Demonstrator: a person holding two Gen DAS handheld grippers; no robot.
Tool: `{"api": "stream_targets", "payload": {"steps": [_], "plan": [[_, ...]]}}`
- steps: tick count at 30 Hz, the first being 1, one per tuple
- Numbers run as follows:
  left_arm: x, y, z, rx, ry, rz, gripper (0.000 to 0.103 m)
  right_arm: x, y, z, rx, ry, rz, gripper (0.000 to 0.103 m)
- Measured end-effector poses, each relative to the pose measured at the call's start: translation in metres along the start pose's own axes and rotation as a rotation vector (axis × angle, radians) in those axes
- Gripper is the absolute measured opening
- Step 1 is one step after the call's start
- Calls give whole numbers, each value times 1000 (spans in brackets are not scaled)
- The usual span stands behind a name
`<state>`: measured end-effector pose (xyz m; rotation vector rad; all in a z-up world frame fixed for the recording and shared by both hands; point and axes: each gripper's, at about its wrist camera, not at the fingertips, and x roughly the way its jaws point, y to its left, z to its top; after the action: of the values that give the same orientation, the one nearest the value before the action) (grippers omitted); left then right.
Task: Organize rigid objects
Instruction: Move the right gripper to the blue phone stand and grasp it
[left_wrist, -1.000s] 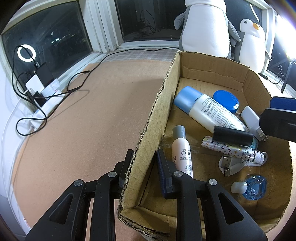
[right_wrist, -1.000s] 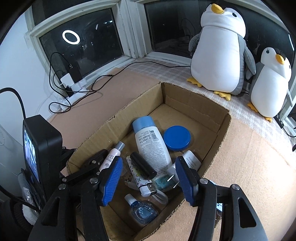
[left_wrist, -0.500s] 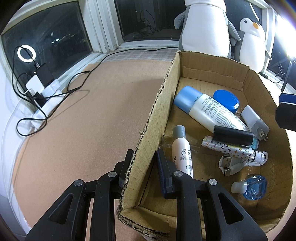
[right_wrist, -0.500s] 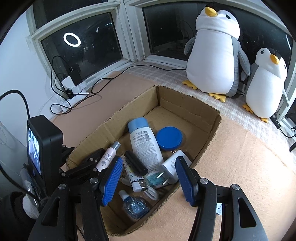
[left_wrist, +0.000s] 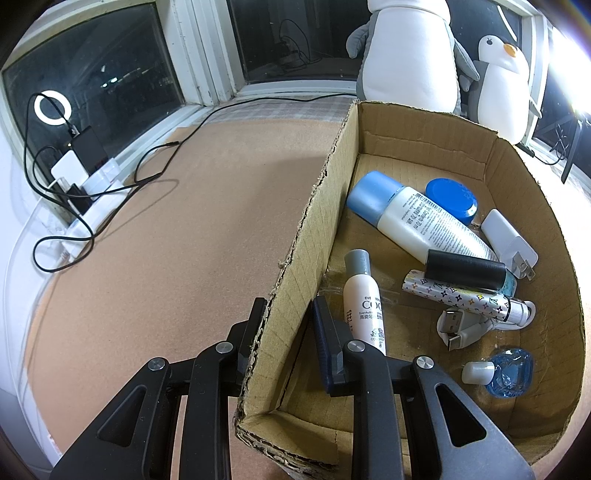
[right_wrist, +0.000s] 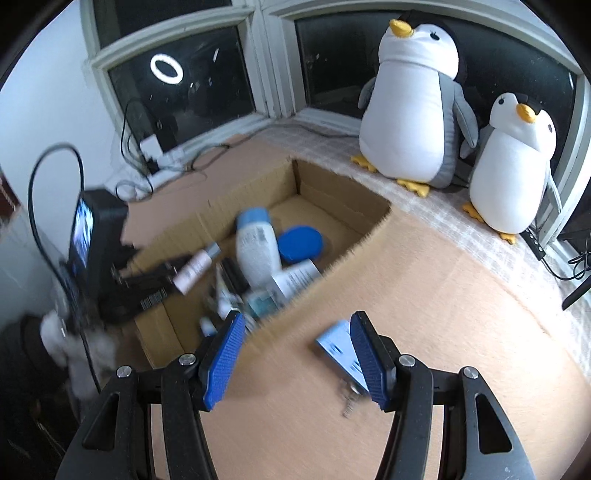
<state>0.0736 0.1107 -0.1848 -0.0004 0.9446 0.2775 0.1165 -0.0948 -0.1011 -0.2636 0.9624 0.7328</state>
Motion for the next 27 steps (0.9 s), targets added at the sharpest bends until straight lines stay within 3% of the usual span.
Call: {"api": "stream_targets", "payload": {"steps": [17, 27], "plan": [[0, 0, 0, 3, 1, 1, 22, 52, -28, -15, -182, 164, 19, 55], [-1, 0, 1, 7, 2, 6, 22, 72, -59, -7, -194, 239, 125, 55]]}}
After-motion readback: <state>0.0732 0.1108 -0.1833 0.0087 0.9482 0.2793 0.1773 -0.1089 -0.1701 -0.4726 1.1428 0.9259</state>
